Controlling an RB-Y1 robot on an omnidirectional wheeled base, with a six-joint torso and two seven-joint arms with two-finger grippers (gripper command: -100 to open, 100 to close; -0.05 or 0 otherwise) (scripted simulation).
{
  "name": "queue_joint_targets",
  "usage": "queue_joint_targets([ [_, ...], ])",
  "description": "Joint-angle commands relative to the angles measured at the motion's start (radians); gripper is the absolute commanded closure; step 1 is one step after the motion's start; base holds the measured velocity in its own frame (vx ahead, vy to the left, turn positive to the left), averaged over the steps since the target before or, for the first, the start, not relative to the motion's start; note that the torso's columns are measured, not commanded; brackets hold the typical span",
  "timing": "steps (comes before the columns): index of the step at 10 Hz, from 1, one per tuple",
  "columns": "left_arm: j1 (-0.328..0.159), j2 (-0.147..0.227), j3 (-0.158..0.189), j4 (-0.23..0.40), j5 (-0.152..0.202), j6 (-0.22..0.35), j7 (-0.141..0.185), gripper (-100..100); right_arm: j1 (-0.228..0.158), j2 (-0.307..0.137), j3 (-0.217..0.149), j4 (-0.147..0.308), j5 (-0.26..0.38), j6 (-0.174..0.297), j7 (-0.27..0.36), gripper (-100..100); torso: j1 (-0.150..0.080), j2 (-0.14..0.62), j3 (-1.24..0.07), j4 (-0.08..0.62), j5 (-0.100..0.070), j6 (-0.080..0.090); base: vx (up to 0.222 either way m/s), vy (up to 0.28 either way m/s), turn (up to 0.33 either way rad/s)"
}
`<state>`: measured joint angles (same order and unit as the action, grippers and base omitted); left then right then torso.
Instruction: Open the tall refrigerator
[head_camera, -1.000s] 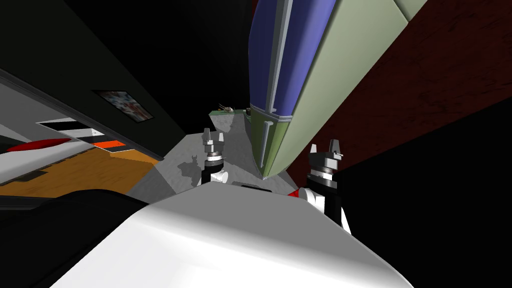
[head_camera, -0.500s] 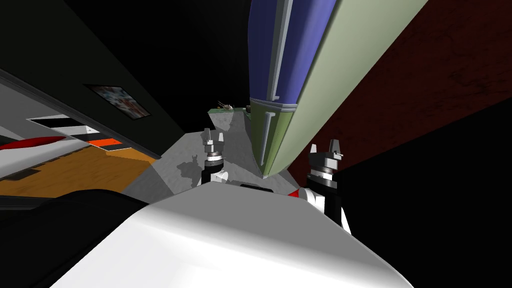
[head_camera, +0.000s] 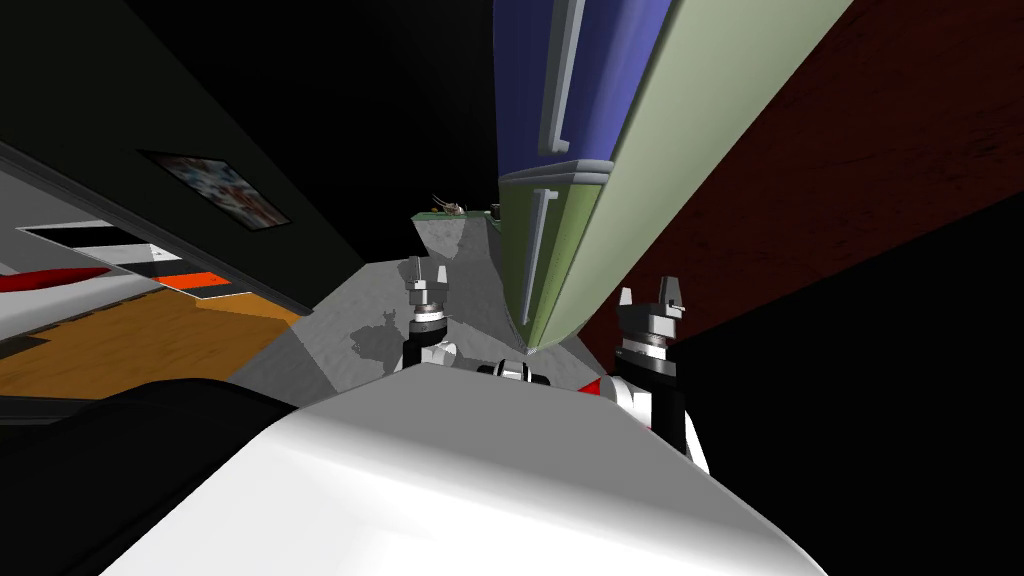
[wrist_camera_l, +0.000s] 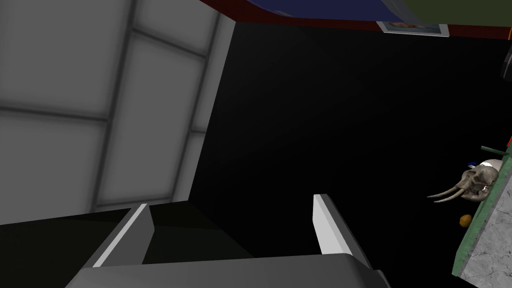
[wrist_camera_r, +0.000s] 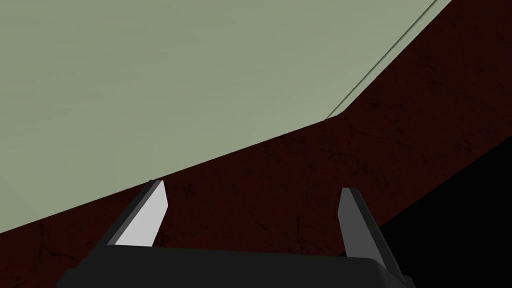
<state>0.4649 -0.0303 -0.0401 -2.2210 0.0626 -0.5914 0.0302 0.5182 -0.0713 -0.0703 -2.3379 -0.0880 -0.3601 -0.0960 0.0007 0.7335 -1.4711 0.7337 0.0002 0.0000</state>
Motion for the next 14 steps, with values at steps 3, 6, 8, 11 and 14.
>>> queue_joint_targets([
  [3, 0.000, 0.000, 0.000, 0.000, 0.000, 0.000, 0.000, 0, -0.040, -0.126, -0.047, 0.016, 0.058, -0.027, 0.017, -100, 0.000, 0.004, -0.005, 0.004, 0.000, 0.000, 0.041, 0.033, -0.055],
  [6, 0.000, 0.000, 0.000, 0.000, 0.000, 0.000, 0.000, 0, -0.065, -0.195, -0.077, 0.022, 0.095, -0.045, 0.028, -100, 0.000, 0.004, -0.005, 0.004, 0.000, 0.000, 0.055, 0.041, -0.051],
  [8, 0.000, 0.000, 0.000, 0.000, 0.000, 0.000, 0.000, 0, -0.092, -0.262, -0.111, 0.028, 0.137, -0.065, 0.040, -100, -0.002, 0.005, -0.004, 0.005, 0.000, 0.000, 0.045, 0.037, -0.057],
  [11, 0.000, 0.000, 0.000, 0.000, 0.000, 0.000, 0.000, 0, -0.122, -0.343, -0.148, 0.032, 0.184, -0.088, 0.054, -100, 0.000, 0.004, -0.005, 0.004, 0.000, 0.000, 0.056, 0.044, -0.065],
  [14, 0.000, 0.000, 0.000, 0.000, 0.000, 0.000, 0.000, 0, -0.155, -0.424, -0.189, 0.037, 0.235, -0.112, 0.069, -100, -0.001, 0.005, -0.005, 0.004, 0.000, 0.000, 0.053, 0.045, -0.065],
])
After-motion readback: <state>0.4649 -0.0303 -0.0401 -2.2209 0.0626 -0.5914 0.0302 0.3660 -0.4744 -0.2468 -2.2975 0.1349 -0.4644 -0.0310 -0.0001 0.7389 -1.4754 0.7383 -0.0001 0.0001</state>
